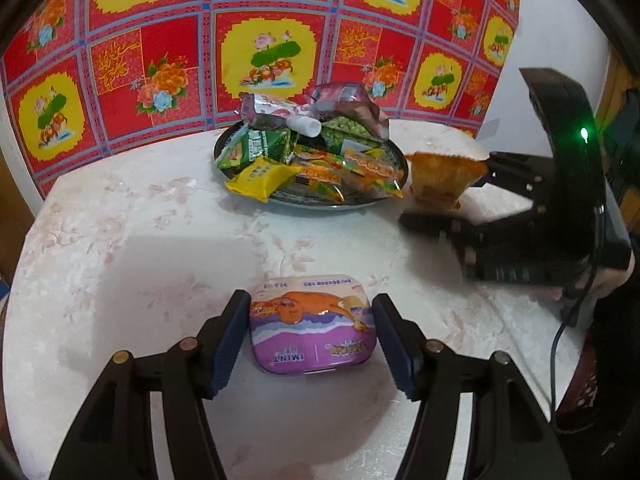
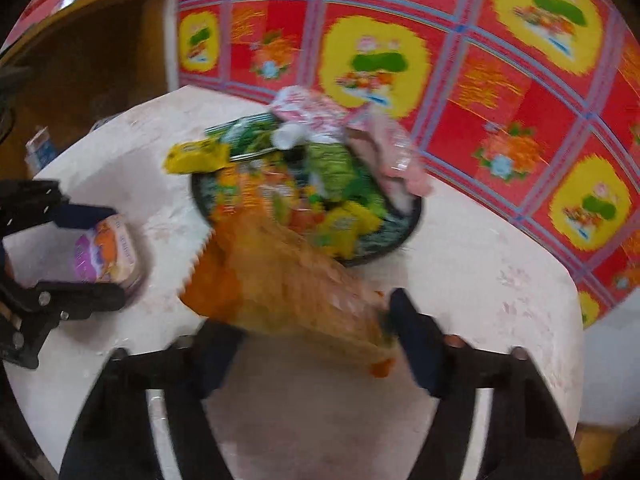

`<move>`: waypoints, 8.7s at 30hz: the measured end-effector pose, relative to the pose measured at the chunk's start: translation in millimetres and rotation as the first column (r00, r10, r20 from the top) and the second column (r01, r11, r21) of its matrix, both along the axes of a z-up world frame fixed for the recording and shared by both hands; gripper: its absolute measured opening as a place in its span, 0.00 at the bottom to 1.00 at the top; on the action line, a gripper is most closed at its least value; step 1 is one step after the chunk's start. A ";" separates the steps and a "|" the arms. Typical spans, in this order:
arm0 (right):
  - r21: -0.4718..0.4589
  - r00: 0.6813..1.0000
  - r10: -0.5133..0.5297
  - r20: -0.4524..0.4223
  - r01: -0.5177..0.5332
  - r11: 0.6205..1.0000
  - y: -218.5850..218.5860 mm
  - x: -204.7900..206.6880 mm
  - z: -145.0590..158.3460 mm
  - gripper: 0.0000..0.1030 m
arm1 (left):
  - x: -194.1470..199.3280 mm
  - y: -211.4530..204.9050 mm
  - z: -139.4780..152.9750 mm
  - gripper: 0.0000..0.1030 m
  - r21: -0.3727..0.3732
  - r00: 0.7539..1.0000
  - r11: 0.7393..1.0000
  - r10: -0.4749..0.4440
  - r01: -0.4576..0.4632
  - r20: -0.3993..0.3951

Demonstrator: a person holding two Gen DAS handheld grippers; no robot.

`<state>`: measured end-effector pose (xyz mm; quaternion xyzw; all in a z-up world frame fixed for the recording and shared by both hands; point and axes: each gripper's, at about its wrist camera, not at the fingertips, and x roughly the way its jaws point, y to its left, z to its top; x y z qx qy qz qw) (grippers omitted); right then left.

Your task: Organize snacks

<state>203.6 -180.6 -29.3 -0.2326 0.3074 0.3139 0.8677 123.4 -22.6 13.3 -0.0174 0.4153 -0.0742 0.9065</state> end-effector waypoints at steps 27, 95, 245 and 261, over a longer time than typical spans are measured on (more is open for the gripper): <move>0.175 0.981 0.193 -0.001 -0.190 0.966 -1.0 -82.5 9.5 0.25 | -14.7 -10.7 1.7 0.63 0.021 0.999 0.999 -0.040 0.040 0.029; 0.305 0.975 0.176 -0.133 -0.129 0.944 27.7 9.1 79.6 0.23 | 34.0 35.9 50.8 0.63 -0.053 0.989 0.991 0.129 -0.125 0.075; 0.462 0.996 -0.040 -0.076 0.071 0.884 -49.5 29.7 55.6 0.49 | 77.5 34.4 12.2 0.63 0.065 0.975 0.984 -0.154 0.165 -0.158; 0.476 0.993 -0.044 -0.113 0.093 0.874 -52.2 30.9 53.5 0.49 | 100.1 57.6 44.3 0.63 -0.257 0.996 0.962 -0.074 0.086 0.059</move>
